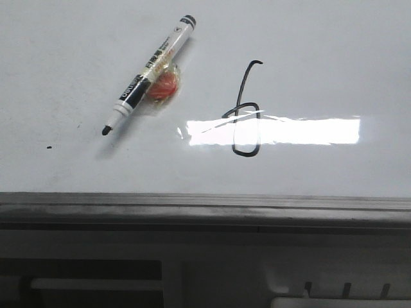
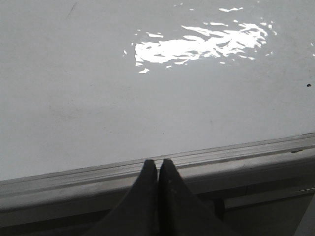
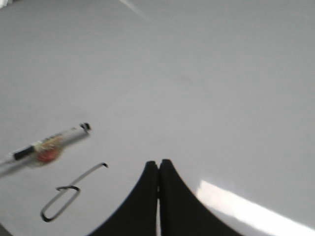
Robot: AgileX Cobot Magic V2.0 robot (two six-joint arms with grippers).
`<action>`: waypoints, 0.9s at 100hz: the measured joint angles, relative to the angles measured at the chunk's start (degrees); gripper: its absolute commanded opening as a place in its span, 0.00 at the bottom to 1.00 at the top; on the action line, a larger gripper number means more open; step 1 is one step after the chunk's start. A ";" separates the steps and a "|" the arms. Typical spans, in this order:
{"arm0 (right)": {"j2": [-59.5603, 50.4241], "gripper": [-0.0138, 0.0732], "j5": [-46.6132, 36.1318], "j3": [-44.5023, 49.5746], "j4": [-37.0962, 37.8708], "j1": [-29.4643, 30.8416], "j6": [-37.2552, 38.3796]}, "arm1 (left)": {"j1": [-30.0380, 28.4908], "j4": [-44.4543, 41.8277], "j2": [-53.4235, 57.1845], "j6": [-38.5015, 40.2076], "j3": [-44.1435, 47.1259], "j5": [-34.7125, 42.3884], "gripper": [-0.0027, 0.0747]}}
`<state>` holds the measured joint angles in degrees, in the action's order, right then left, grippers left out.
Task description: Write number 6 on whiteboard
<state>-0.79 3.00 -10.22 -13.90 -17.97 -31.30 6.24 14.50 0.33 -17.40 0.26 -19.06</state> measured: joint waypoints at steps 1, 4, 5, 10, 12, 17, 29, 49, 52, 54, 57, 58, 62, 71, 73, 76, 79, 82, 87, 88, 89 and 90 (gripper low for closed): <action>0.00 0.08 -0.13 0.68 1.04 0.57 3.45 | 0.00 0.00 0.00 0.00 0.00 0.00 0.01; 0.00 0.08 -0.40 2.10 5.48 2.90 10.94 | 0.00 0.00 0.00 0.00 0.00 0.00 0.01; 0.00 0.08 -0.40 2.45 7.77 4.12 14.91 | 0.00 0.00 0.00 0.00 0.00 0.00 0.01; 0.00 0.08 -0.40 5.02 15.23 8.48 28.00 | 0.00 0.00 0.00 0.00 0.00 0.00 0.01; 0.00 0.08 -0.40 6.15 17.66 10.27 32.68 | 0.00 0.00 0.00 0.00 0.00 0.00 0.01; 0.00 0.08 -0.40 8.82 21.37 14.26 40.51 | 0.00 0.00 0.00 0.00 0.00 0.00 0.01; 0.00 0.08 1.39 11.13 24.57 20.73 47.74 | 0.00 0.00 0.00 0.00 0.00 0.00 0.01; 0.00 0.08 14.38 11.13 24.24 22.54 49.38 | 0.00 0.00 0.00 0.00 0.00 0.00 0.01; 0.00 0.08 14.89 11.13 23.85 22.54 49.58 | 0.00 0.00 0.00 0.00 0.00 0.00 0.01; 0.00 0.08 14.99 11.13 23.56 22.54 49.65 | 0.00 0.00 0.00 0.00 0.00 0.00 0.01; 0.00 0.08 15.03 11.13 22.99 22.65 49.63 | 0.00 0.00 0.00 0.00 0.00 0.00 0.01; 0.00 0.08 15.03 11.13 22.80 22.65 49.63 | 0.00 0.00 0.00 0.00 0.00 0.00 0.01; 0.00 0.08 15.27 11.03 21.33 22.65 49.63 | 0.00 0.00 0.00 0.00 0.00 0.00 0.01; 0.00 0.08 15.51 11.03 18.71 22.65 49.67 | 0.00 -0.07 0.00 0.00 0.00 0.00 0.01; 0.00 0.08 15.62 10.92 18.48 22.65 49.67 | 0.00 -0.07 0.00 0.00 0.00 0.00 0.01; 0.00 0.08 15.62 10.92 18.34 22.65 49.67 | 0.00 -0.07 0.00 0.00 0.00 0.00 0.01; 0.00 0.08 15.62 10.92 18.34 22.65 49.67 | 0.00 -0.07 0.00 0.00 0.00 0.00 0.01; 0.00 0.08 15.62 10.92 18.34 22.65 49.67 | 0.00 -0.07 0.00 0.00 0.00 0.00 0.01; 0.00 0.08 15.62 10.92 18.82 22.65 49.79 | 0.00 -0.07 0.00 0.00 0.00 0.00 0.01; 0.00 0.08 15.62 10.92 18.81 22.65 49.77 | 0.00 -0.07 0.00 0.00 0.00 0.00 0.01; 0.00 0.08 15.62 10.92 19.04 22.65 49.82 | 0.00 -0.07 0.00 0.00 0.00 0.00 0.01; 0.00 0.08 15.62 10.92 19.10 22.65 49.82 | 0.00 -0.07 0.00 0.00 0.00 0.00 0.01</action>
<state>-0.79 18.62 0.69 5.20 4.68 18.52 6.24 14.42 0.33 -17.40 0.26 -19.06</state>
